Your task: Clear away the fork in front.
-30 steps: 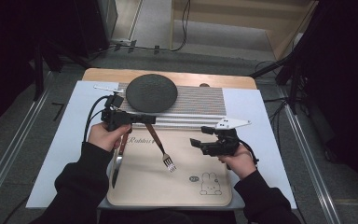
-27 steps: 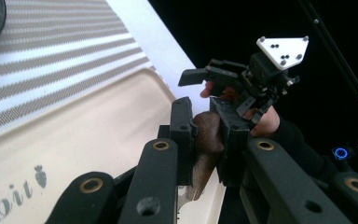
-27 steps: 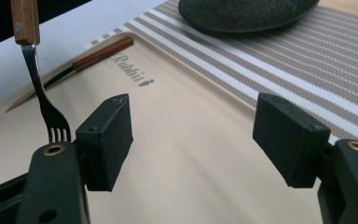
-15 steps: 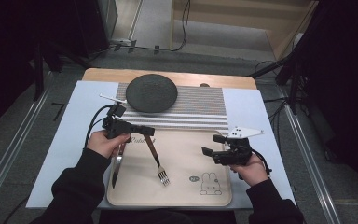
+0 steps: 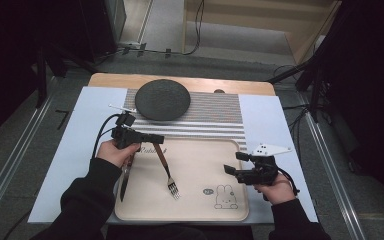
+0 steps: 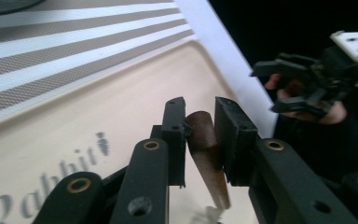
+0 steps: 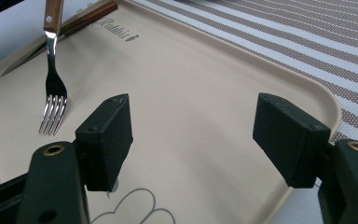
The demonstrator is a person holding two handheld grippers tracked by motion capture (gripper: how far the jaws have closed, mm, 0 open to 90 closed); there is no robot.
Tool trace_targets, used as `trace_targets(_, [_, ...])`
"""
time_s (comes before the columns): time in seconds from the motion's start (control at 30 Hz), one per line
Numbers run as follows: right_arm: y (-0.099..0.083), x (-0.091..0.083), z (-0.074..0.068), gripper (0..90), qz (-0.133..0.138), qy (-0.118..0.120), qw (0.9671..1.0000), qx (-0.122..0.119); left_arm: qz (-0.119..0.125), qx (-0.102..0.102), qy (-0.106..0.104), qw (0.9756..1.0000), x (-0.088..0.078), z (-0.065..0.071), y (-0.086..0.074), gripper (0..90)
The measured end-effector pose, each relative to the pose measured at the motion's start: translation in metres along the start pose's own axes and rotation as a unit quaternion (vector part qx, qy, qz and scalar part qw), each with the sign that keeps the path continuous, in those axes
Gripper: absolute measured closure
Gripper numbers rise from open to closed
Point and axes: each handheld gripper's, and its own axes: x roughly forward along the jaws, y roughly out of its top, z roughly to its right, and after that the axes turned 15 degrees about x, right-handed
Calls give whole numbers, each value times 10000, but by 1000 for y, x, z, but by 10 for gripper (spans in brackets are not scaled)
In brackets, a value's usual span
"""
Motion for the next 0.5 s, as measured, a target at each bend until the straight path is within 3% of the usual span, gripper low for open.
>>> trace_targets(0.17, [-2,-2,2,265,-2,-37,10000,38,-102,172,244,9995,12,-3,-4,679])
trace_targets(0.5, [-2,2,7,266,-21,-93,9999,50,-151,104,438,9989,28,-13,-13,642])
